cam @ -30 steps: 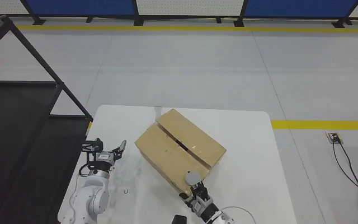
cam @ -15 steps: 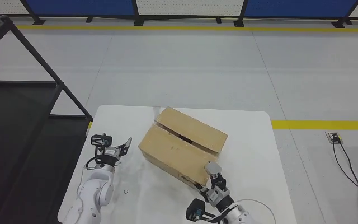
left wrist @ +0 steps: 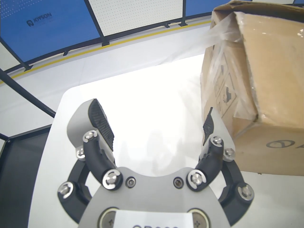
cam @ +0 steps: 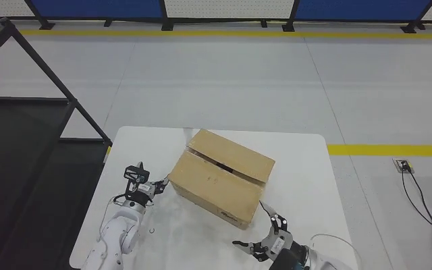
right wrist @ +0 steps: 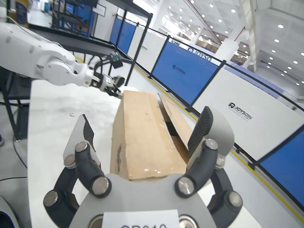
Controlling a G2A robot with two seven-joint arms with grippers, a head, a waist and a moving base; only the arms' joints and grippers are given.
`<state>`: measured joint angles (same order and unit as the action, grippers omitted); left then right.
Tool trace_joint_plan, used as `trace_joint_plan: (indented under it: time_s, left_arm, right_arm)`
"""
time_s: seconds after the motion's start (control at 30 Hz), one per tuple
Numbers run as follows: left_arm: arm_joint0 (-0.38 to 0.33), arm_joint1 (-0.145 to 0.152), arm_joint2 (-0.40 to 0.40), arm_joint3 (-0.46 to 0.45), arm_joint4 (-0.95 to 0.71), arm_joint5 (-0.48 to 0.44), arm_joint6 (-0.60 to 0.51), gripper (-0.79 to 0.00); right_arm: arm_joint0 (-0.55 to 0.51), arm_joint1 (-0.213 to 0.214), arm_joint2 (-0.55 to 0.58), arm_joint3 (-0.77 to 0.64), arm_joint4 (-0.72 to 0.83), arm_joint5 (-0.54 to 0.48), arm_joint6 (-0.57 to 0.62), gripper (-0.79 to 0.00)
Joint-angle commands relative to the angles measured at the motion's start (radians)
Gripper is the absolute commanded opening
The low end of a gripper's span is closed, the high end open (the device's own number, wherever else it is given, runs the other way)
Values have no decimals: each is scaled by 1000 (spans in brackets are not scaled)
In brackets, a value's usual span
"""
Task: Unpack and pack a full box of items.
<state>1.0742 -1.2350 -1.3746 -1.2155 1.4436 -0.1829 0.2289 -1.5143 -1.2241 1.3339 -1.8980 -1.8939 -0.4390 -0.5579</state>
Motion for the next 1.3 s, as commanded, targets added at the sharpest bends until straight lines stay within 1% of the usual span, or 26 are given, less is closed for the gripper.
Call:
trace_joint_plan:
  time_s: [0.0, 0.23, 0.53, 0.87, 1.07, 1.17, 1.27]
  left_arm:
    - [5, 2, 3, 1, 16, -15, 18, 0]
    - [20, 6, 5, -7, 32, -50, 50, 0]
    - [55, 13, 10, -36, 68, -96, 80, 0]
    - [96, 20, 11, -74, 102, -117, 92, 0]
    - [121, 26, -3, -95, 111, -125, 91, 0]
    - [129, 26, -21, -96, 99, -83, 86, 0]
    - [118, 22, -41, -77, 62, 8, 65, 0]
  right_arm:
    - [0, 0, -1, 0, -3, 20, 20, 0]
    - [0, 0, -1, 0, -3, 20, 20, 0]
    - [-3, 4, 3, -4, 37, 33, 27, 0]
    - [15, 9, -2, 8, 61, 33, 26, 0]
    - [26, 13, -4, 10, 69, 29, 30, 0]
    - [28, 14, -5, 8, 72, 28, 30, 0]
    - [28, 16, -6, 4, 73, 28, 29, 0]
